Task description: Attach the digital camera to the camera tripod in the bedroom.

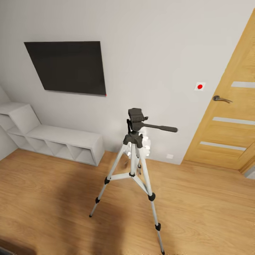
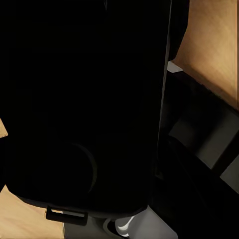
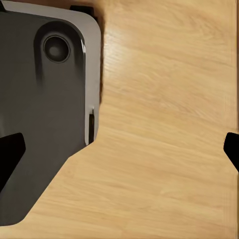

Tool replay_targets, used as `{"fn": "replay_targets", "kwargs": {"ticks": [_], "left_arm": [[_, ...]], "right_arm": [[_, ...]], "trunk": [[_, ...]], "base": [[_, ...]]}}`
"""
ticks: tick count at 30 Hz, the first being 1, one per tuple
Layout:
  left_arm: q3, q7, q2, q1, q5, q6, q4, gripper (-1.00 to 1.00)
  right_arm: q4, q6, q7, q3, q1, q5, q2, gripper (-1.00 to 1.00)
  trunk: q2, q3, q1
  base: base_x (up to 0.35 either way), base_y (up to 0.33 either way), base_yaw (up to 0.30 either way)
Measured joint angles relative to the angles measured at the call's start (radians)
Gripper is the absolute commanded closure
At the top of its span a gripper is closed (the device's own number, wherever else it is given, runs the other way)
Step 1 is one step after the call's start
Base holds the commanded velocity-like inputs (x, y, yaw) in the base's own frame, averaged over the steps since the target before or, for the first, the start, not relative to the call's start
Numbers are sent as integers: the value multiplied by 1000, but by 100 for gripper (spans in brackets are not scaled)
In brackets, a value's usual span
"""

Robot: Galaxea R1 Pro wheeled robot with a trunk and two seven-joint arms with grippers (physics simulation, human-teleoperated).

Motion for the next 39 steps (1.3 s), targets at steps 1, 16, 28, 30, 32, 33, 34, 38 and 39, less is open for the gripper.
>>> {"fn": "replay_targets", "kwargs": {"ticks": [1,16,28,30,32,33,34,38,39], "left_arm": [[0,0,0,0,0,0,0,100],[1,0,3,0,2,0,0,100],[1,0,3,0,2,0,0,100],[1,0,3,0,2,0,0,100],[1,0,3,0,2,0,0,100],[1,0,3,0,2,0,0,100],[1,0,3,0,2,0,0,100],[1,1,3,0,2,0,-1,100],[1,0,3,0,2,0,0,100]], "right_arm": [[0,0,0,0,0,0,0,-100],[0,1,1,0,0,4,0,-100],[0,9,4,1,0,1,7,-100],[0,9,4,2,0,1,9,-100],[0,9,4,2,0,0,11,-100],[0,9,4,2,0,0,11,-100],[0,9,4,2,0,0,11,-100],[0,10,4,2,0,0,12,-100],[0,10,4,2,0,0,12,-100]], "trunk": [[0,0,0],[0,0,0],[0,0,0],[0,0,0],[0,0,0],[0,0,0],[0,0,0],[0,0,0],[0,0,0]], "base": [[-80,-233,0],[-50,-173,0],[-1,-5,34],[0,-1,179],[0,0,223],[0,0,236],[0,0,243],[0,0,253],[0,0,262]]}}
